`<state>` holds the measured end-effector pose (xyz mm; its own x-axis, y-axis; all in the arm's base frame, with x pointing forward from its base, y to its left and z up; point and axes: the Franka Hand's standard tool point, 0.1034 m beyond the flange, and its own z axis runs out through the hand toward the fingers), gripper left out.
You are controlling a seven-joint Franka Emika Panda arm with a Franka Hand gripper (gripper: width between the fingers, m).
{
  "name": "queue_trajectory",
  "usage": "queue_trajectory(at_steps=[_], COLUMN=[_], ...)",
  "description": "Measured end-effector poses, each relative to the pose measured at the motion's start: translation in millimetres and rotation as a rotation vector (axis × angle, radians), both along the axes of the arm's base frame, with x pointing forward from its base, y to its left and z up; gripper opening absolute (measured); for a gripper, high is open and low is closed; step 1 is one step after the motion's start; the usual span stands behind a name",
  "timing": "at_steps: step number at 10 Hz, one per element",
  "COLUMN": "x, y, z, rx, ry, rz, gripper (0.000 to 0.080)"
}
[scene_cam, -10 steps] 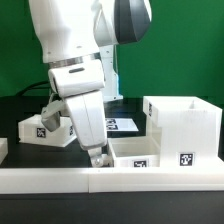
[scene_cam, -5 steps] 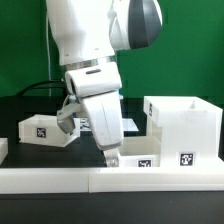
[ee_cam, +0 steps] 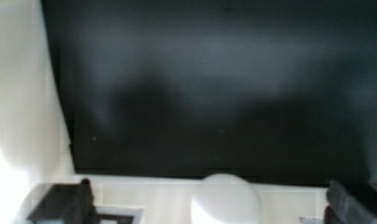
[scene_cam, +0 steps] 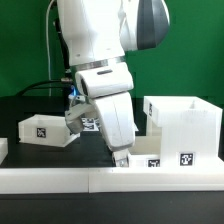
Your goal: Assemble drawer
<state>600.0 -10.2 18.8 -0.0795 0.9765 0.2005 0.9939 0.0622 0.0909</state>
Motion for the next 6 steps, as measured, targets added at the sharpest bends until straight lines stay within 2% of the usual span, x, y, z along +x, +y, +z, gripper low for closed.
queue_trajectory(at_steps=[2, 4, 6], x=[-0.6, -2.0, -1.2], y=[1.2, 8.9, 12.1], z=[-0.9, -2.7, -3.7], rx=[0.001, 0.006, -0.011], ry=[0.0, 0.002, -0.001], rz=[0.003, 0.015, 0.03], gripper=[0.0649, 0.0649, 0.0649])
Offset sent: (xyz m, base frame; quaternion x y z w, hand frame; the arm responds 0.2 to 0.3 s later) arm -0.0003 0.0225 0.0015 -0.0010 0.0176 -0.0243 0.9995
